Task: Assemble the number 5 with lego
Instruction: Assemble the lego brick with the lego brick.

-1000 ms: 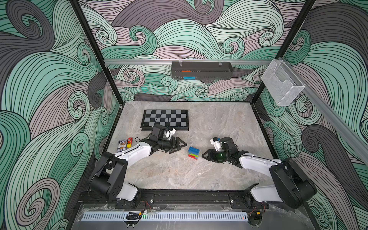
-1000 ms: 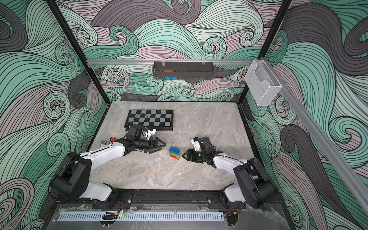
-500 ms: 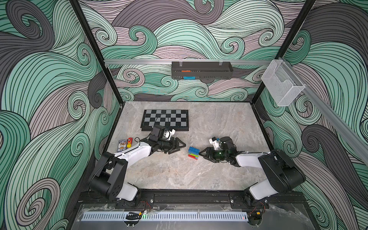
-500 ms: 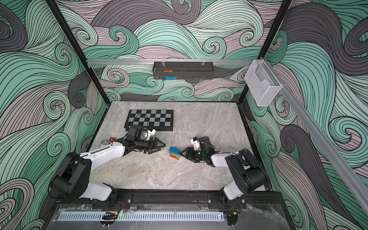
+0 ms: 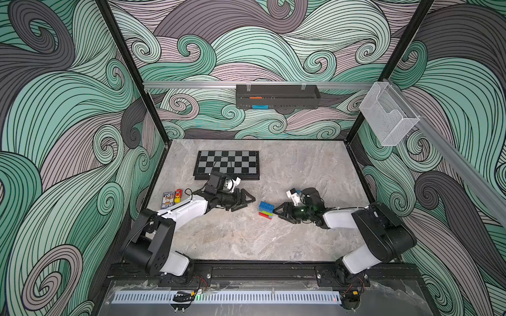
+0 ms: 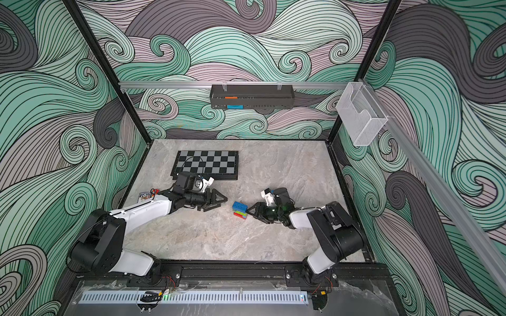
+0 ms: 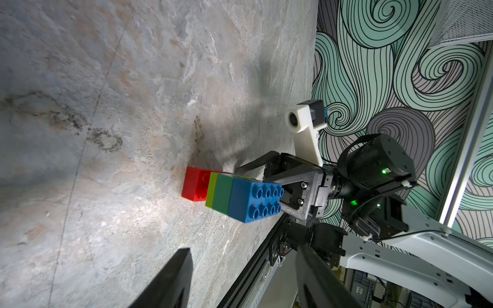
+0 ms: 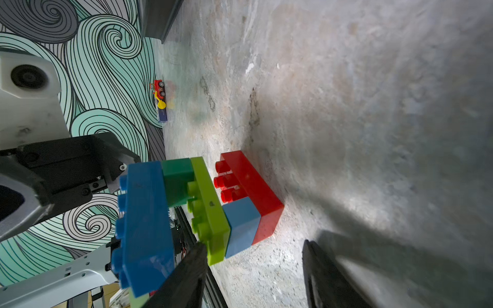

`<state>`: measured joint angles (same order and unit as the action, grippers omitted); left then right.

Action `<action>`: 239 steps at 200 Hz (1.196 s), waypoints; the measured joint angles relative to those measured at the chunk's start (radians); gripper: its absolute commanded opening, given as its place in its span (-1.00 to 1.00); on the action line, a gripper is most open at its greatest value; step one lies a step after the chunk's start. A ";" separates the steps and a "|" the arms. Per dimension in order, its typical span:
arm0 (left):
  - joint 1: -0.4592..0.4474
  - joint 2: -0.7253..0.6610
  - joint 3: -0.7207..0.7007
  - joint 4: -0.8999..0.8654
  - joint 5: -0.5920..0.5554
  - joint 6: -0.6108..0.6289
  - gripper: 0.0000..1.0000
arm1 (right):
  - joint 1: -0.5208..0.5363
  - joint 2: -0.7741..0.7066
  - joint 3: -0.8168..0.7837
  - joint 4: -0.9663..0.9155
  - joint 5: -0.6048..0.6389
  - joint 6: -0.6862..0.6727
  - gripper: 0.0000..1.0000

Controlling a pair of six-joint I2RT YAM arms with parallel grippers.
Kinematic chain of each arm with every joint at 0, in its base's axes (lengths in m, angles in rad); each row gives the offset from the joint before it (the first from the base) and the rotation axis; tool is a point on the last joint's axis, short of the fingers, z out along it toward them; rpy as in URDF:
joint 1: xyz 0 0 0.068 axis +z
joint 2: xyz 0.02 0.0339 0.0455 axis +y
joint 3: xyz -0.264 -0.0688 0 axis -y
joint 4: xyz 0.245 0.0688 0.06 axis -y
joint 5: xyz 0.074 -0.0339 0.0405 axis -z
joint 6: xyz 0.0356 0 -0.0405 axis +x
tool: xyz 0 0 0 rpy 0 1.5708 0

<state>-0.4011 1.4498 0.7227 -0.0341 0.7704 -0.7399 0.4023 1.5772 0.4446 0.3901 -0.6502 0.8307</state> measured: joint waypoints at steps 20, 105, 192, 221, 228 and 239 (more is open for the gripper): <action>0.000 0.000 0.000 0.000 0.000 0.000 0.30 | 0.000 0.011 0.014 -0.024 0.001 -0.008 0.14; 0.002 0.000 0.000 0.000 0.000 0.002 0.30 | -0.001 0.024 0.063 -0.106 0.005 -0.050 0.10; 0.017 0.000 0.000 -0.013 -0.004 0.011 0.29 | -0.001 -0.170 0.129 -0.356 0.072 -0.163 0.20; 0.022 -0.026 0.000 -0.064 -0.031 0.023 0.29 | 0.000 -0.281 0.190 -0.475 0.108 -0.277 0.24; 0.023 -0.042 0.001 -0.086 -0.041 0.030 0.29 | 0.004 -0.308 0.208 -0.505 0.119 -0.317 0.25; 0.024 -0.073 0.005 -0.130 -0.058 0.044 0.29 | 0.014 -0.341 0.233 -0.541 0.134 -0.378 0.26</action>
<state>-0.3771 1.3766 0.7273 -0.1642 0.7120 -0.6960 0.4160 1.2362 0.6777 -0.1505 -0.5159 0.4522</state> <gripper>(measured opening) 0.646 0.625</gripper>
